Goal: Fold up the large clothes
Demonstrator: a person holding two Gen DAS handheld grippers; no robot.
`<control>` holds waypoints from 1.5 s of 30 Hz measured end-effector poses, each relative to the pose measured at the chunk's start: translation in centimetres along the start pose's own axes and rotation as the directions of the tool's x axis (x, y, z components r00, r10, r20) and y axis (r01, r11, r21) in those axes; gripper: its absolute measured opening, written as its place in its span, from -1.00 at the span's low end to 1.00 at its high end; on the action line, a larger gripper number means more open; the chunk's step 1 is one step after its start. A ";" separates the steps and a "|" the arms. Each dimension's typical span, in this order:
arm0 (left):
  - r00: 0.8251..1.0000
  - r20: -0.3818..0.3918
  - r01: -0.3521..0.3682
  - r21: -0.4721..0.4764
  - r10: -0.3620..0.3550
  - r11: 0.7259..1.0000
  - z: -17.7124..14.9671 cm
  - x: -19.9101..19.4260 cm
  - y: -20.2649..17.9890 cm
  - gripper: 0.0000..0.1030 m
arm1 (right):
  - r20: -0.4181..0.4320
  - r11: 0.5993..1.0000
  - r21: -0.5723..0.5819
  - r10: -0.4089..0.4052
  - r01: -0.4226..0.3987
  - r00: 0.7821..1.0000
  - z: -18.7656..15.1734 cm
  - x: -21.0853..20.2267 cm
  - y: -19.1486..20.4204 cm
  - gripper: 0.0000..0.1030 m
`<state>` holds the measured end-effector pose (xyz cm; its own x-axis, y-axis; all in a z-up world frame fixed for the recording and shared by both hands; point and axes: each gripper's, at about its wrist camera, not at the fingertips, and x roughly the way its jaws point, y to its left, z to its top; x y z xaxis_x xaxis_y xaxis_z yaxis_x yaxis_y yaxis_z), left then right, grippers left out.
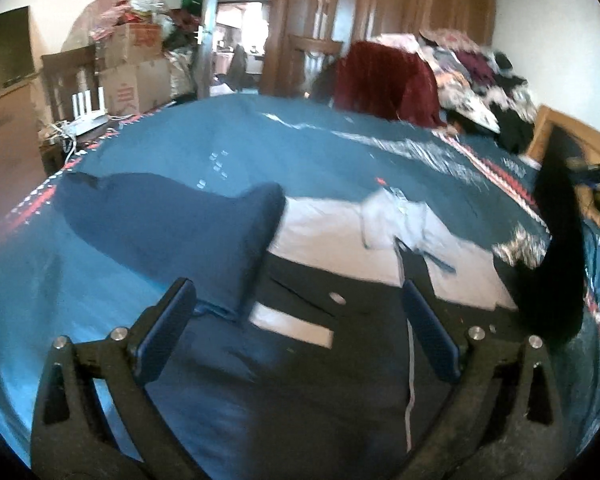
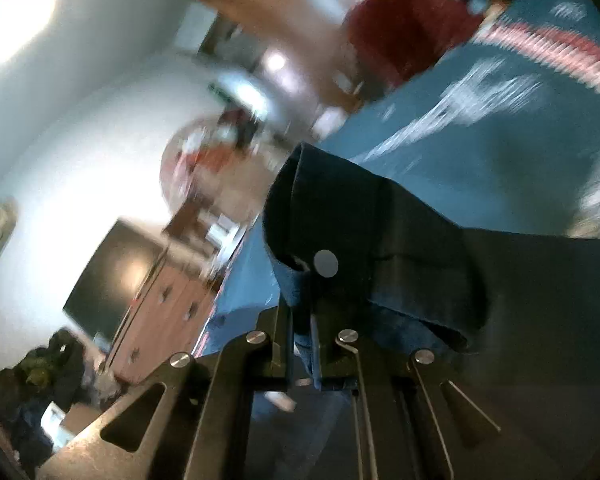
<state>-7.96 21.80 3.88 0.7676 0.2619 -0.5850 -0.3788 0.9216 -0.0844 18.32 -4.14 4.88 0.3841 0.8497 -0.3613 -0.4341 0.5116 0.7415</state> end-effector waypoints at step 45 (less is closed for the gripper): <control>0.985 -0.096 -0.165 -0.318 0.141 0.934 -0.4 3.2 22.7 0.96 | -0.083 0.834 0.245 -0.490 0.495 0.868 -16.3 -8.4 -20.4 -0.15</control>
<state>-14.30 43.40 -0.25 0.6531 0.3603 -0.6661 -0.6443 0.7266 -0.2387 10.62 -19.66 -16.44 0.4787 0.4968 -0.7239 0.0274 0.8156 0.5779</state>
